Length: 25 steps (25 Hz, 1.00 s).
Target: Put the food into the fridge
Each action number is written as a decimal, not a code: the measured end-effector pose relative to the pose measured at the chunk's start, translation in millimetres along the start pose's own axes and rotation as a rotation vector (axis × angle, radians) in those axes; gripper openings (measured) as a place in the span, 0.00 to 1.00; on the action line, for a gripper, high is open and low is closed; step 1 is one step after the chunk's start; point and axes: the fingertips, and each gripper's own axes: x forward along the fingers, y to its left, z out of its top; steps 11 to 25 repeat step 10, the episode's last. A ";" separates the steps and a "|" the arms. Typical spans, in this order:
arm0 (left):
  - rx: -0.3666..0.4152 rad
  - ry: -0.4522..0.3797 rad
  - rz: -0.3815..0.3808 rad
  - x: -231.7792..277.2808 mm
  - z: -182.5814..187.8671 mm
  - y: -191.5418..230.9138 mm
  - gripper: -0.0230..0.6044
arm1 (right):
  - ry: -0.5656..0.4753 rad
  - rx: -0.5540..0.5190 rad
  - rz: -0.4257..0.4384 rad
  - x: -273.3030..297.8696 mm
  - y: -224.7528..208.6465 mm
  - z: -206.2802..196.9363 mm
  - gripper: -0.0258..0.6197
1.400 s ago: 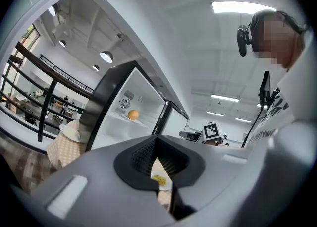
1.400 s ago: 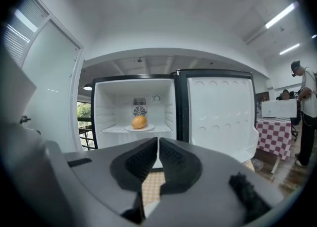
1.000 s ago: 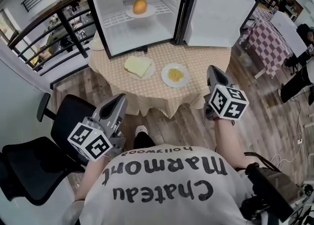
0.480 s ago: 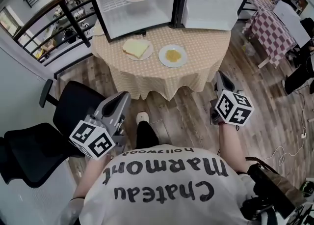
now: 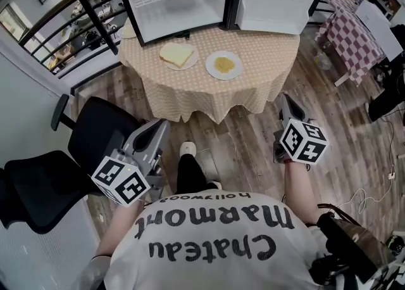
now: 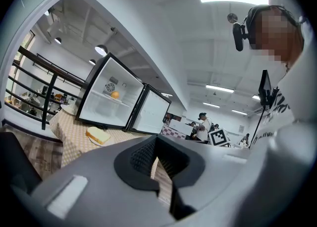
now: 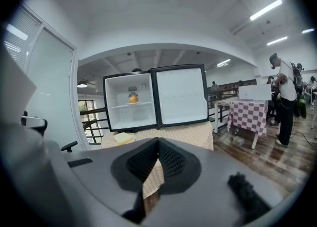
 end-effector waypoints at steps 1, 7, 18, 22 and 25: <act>0.002 0.003 -0.002 0.0 -1.2 -1.5 0.05 | 0.003 0.005 -0.003 -1.4 -1.9 -2.1 0.06; 0.019 0.007 0.004 1.8 5.0 -14.0 0.05 | 0.011 0.023 -0.002 -8.7 -9.5 -6.2 0.06; 0.029 0.004 0.004 2.7 9.5 -20.9 0.05 | 0.017 0.020 0.006 -11.3 -9.9 -7.1 0.06; 0.029 0.004 0.004 2.7 9.5 -20.9 0.05 | 0.017 0.020 0.006 -11.3 -9.9 -7.1 0.06; 0.029 0.004 0.004 2.7 9.5 -20.9 0.05 | 0.017 0.020 0.006 -11.3 -9.9 -7.1 0.06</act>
